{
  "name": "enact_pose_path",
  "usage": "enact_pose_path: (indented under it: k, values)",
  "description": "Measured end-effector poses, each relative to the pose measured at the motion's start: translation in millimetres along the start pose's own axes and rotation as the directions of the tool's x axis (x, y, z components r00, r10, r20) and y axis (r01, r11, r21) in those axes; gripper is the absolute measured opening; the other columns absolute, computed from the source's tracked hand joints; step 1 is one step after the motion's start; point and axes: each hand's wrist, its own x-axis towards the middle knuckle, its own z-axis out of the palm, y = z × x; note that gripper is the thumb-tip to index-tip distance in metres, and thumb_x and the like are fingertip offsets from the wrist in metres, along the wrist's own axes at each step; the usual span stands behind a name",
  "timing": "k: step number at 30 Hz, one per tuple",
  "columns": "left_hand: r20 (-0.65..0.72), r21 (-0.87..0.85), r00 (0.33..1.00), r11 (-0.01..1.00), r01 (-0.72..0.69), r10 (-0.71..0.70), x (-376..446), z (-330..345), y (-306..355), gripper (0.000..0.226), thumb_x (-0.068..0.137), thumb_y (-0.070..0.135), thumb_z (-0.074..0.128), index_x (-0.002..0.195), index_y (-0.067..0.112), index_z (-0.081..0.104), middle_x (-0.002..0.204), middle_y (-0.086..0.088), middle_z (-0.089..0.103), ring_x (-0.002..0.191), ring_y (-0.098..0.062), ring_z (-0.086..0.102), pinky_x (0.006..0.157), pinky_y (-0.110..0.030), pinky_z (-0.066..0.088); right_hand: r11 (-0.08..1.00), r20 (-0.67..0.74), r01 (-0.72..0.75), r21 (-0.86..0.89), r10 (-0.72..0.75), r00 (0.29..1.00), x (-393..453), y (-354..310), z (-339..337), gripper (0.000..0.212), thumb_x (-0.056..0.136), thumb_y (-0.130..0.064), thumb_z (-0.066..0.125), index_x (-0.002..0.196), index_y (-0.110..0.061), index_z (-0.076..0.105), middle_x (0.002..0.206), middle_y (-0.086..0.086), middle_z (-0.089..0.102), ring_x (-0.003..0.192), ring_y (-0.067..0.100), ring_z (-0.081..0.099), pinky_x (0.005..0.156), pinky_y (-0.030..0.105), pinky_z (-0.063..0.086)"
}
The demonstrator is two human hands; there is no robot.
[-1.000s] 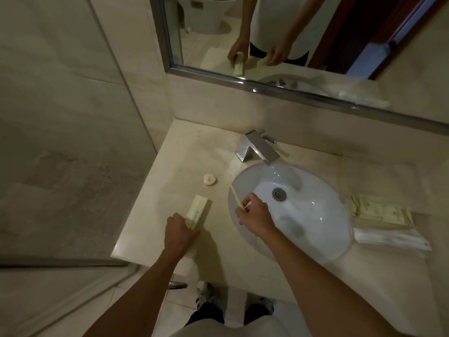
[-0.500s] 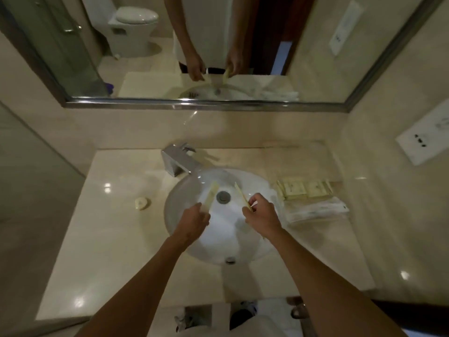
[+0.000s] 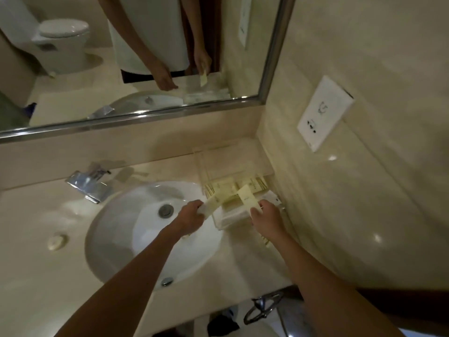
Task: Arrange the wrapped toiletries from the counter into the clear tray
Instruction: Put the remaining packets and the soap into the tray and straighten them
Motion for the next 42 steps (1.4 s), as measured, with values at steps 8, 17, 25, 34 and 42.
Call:
enact_pose_path:
  k: [8,17,25,34,42]
  values:
    - [0.046,0.081,0.995,0.993,-0.089,0.085,42,36,38,0.052,0.075,-0.015,0.045,0.121,0.005,0.058,0.123,-0.016,0.059,0.119,-0.034,0.053,0.097,-0.033,0.045,0.998,-0.078,-0.065,0.025,0.067,0.995,15,29,-23,0.022,0.092,-0.017,0.051,0.108,-0.004,0.060,0.112,0.017,0.065,0.098,0.031,0.062,0.067,0.030,0.043]
    - [0.071,0.207,0.955,0.932,-0.296,0.288,66,71,60,0.064,0.078,-0.018,0.043,0.134,0.013,0.044,0.128,-0.016,0.053,0.115,-0.032,0.052,0.098,-0.041,0.047,0.996,-0.127,-0.070,0.048,0.075,0.989,25,39,-35,0.006,0.091,-0.019,0.054,0.094,-0.016,0.059,0.093,0.005,0.064,0.071,0.015,0.055,0.039,0.010,0.032]
    - [0.136,0.255,0.943,0.909,-0.330,0.304,77,76,56,0.058,0.081,-0.011,0.050,0.132,0.017,0.049,0.133,-0.015,0.055,0.118,-0.032,0.055,0.100,-0.042,0.047,0.995,-0.133,-0.059,0.086,0.070,0.989,27,39,-34,0.018,0.092,-0.015,0.055,0.105,-0.006,0.062,0.104,0.011,0.067,0.083,0.020,0.061,0.051,0.020,0.039]
    - [0.027,0.325,0.887,0.835,-0.445,0.462,66,79,55,0.031,0.089,0.000,0.057,0.120,0.003,0.062,0.124,-0.018,0.060,0.114,-0.032,0.055,0.096,-0.040,0.051,0.966,-0.112,-0.134,0.221,0.162,0.980,34,33,-32,0.008,0.088,-0.016,0.058,0.081,-0.020,0.059,0.078,-0.003,0.064,0.071,0.015,0.062,0.061,0.031,0.051]
    - [0.032,0.184,0.924,0.906,-0.380,0.381,56,63,45,0.018,0.091,0.005,0.052,0.099,0.004,0.069,0.102,-0.012,0.062,0.092,-0.027,0.059,0.080,-0.037,0.052,0.835,-0.022,-0.294,0.464,0.343,0.939,49,19,-20,0.011,0.083,-0.008,0.064,0.082,-0.019,0.062,0.097,0.008,0.072,0.084,0.021,0.071,0.074,0.041,0.062]
